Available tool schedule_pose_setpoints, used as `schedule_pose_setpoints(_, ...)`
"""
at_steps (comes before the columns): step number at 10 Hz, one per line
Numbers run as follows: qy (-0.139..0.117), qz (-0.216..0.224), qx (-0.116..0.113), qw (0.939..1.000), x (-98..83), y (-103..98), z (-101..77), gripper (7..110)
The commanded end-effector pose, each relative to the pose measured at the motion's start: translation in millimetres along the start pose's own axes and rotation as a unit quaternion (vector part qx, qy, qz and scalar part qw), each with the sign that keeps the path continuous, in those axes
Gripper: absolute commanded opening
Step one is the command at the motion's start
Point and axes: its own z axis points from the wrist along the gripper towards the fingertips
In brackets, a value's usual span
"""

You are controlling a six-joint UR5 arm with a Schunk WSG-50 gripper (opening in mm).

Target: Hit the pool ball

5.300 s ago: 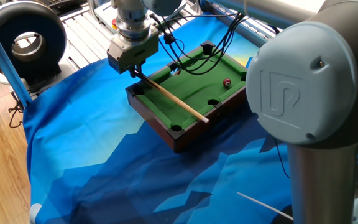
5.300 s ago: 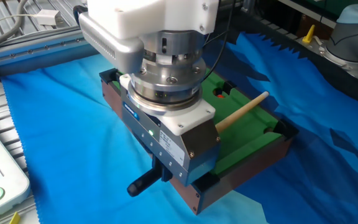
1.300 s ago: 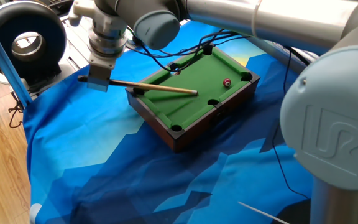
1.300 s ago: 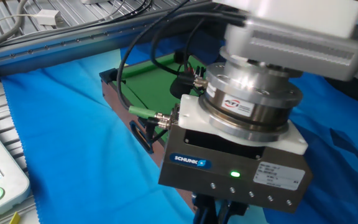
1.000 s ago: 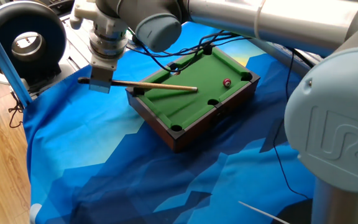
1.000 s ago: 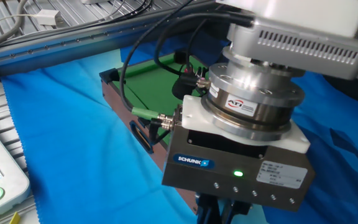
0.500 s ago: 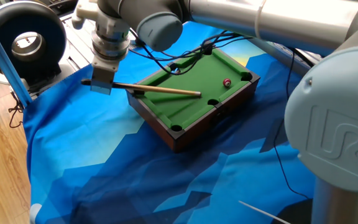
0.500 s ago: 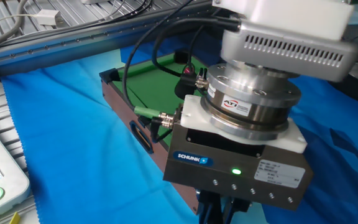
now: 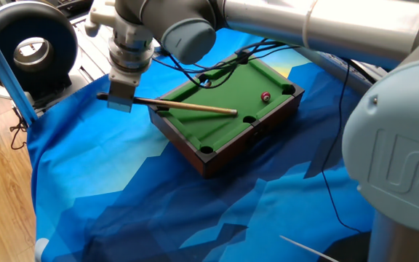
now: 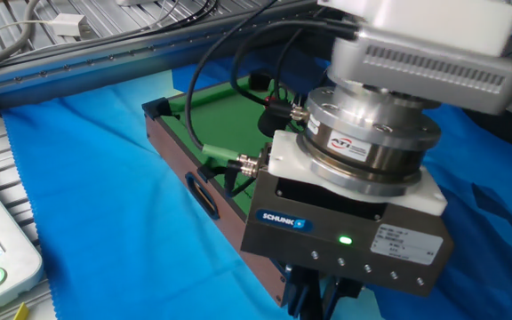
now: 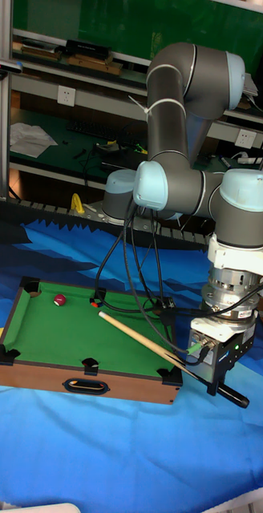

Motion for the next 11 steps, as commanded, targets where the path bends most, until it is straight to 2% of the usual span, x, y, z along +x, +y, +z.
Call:
schedule_pose_setpoints(1, -0.005, -0.024, 0.015, 0.9996, -0.9, 2, 0.0, 7)
schedule_pose_setpoints(6, -0.013, -0.006, 0.019, 0.9997, 1.6, 20, 4.1, 7)
schedule_pose_setpoints(8, -0.013, -0.002, 0.024, 0.9996, 8.6, 19, 6.8, 7)
schedule_pose_setpoints(11, -0.019, 0.000, 0.022, 0.9996, 9.2, 19, 6.3, 7)
